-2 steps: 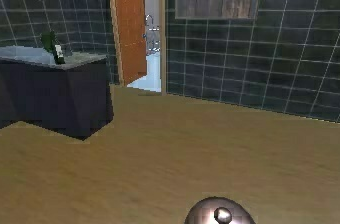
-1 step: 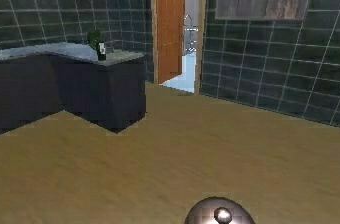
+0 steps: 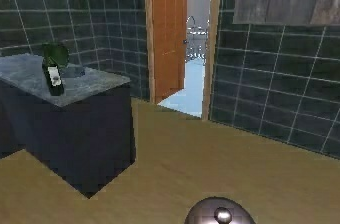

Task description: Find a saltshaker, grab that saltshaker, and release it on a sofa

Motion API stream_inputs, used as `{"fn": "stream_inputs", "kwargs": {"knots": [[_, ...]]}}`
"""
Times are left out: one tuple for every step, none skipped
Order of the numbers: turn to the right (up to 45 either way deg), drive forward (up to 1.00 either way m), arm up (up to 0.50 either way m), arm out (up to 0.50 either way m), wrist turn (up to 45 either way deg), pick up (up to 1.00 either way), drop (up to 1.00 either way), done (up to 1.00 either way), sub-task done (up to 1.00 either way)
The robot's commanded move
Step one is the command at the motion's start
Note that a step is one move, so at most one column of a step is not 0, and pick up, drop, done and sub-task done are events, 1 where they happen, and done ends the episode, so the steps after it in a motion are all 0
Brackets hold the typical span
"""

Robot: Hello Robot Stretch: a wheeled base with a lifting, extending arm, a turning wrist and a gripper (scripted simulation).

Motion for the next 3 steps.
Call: {"fn": "stream_inputs", "kwargs": {"knots": [[0.0, 1.00, 0.00, 0.00, 0.0, 0.00, 0.00, 0.00, 0.00], [0.0, 1.00, 0.00, 0.00, 0.0, 0.00, 0.00, 0.00, 0.00], [9.0, 0.00, 0.00, 0.00, 0.0, 0.00, 0.00, 0.00, 0.00]]}}
